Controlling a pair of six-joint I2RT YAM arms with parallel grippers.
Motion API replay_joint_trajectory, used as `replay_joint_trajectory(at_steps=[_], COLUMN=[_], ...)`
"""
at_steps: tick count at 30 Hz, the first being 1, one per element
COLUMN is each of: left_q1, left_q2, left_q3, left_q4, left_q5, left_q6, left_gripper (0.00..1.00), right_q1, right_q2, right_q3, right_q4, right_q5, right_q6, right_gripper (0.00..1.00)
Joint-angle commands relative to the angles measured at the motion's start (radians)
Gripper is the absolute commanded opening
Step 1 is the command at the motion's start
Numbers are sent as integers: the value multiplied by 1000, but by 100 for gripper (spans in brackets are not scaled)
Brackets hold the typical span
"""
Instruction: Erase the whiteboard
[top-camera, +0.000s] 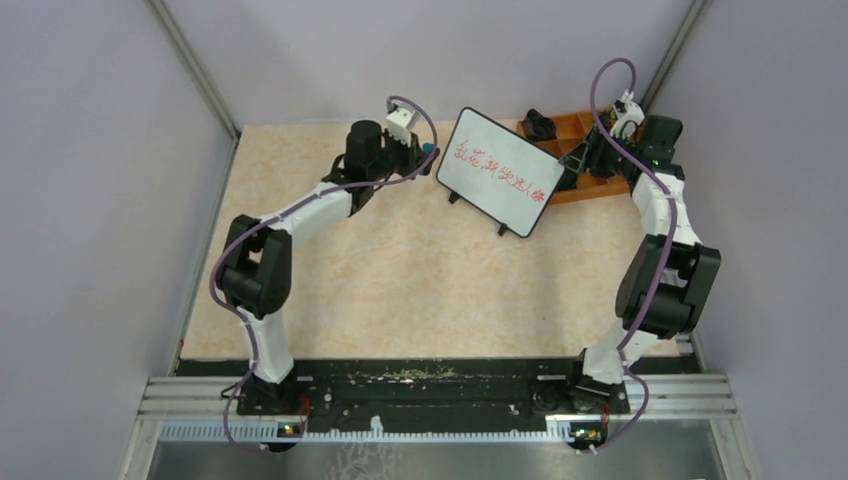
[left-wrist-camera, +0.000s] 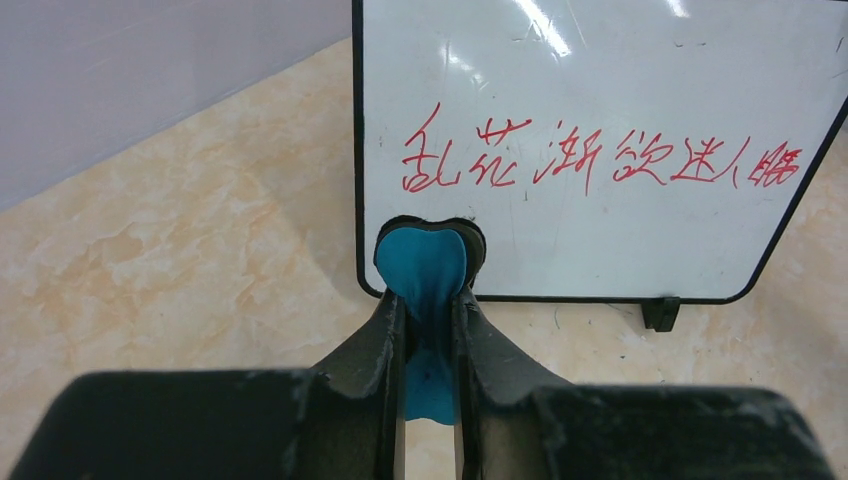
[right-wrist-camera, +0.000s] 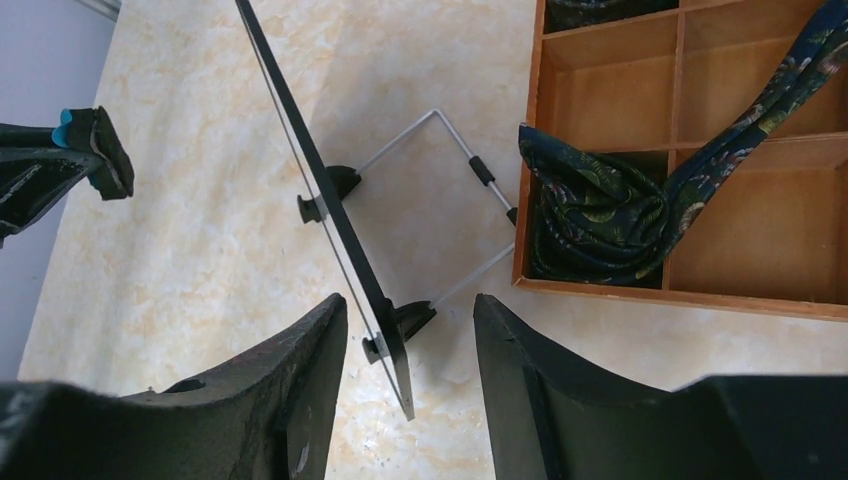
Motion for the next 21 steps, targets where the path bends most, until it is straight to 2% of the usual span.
replay_joint_trajectory(at_steps=[1, 10, 21], left_q1=[5, 3, 4], left_q2=[26, 75, 117], left_q3=[46, 100, 168], left_q4=[-17, -13, -31], left_q5=[35, 49, 90], left_q6=[15, -4, -17], left_gripper=[20, 20, 20], right_q1=[27, 78, 79], right_q2=[1, 29, 34], right_q3=[2, -34, -39], right_q4=[80, 131, 139], right_q5=[-39, -42, -17], right_q6=[-18, -7, -6], right_gripper=[50, 44, 39])
